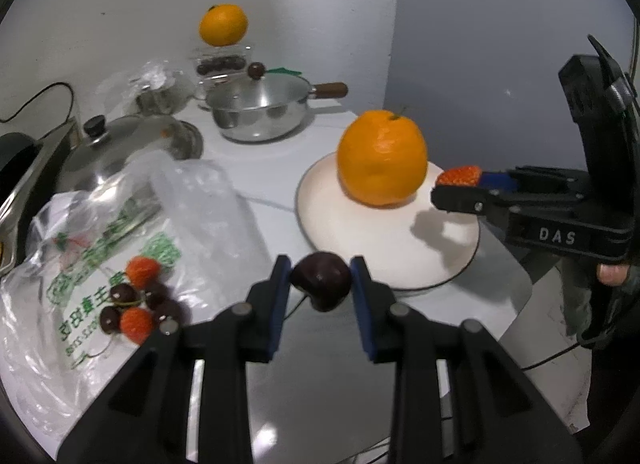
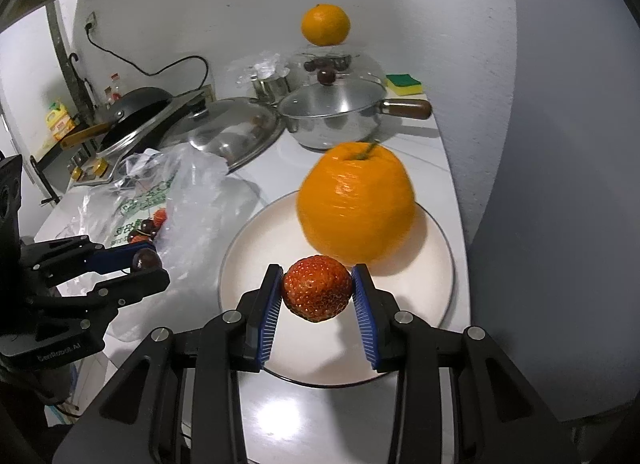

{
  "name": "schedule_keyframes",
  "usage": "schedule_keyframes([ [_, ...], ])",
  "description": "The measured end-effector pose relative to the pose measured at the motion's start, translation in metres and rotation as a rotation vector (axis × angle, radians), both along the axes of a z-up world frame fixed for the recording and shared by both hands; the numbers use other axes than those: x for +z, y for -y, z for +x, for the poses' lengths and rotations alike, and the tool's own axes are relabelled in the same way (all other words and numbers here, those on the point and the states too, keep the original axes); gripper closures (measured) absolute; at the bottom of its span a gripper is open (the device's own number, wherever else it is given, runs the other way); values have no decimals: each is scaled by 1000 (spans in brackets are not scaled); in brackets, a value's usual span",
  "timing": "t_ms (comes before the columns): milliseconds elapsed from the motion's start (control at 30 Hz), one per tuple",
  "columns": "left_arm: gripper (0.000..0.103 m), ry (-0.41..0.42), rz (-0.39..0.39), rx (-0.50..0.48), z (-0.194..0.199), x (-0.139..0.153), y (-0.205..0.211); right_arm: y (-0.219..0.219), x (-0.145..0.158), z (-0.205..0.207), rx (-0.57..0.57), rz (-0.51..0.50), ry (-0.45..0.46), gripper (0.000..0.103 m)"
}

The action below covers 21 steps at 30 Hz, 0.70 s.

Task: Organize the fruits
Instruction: 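Carry the strawberry in the right gripper over the white plate while the left carries the cherry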

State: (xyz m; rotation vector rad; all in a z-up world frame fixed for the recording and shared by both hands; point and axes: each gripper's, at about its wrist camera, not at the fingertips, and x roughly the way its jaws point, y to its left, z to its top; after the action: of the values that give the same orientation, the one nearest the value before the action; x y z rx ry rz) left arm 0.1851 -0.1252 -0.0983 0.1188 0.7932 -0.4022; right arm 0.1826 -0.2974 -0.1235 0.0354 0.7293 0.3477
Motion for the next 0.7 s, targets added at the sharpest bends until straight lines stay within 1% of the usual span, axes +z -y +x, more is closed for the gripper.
schedule_keyframes([
  [333,72,-34,-16,-34,19,-12,33,22,-12,9,-23,-3,-24,66],
  [700,72,-77,-35,-46,42,-28,59,29,-24,25,-12,-16,-50,66],
])
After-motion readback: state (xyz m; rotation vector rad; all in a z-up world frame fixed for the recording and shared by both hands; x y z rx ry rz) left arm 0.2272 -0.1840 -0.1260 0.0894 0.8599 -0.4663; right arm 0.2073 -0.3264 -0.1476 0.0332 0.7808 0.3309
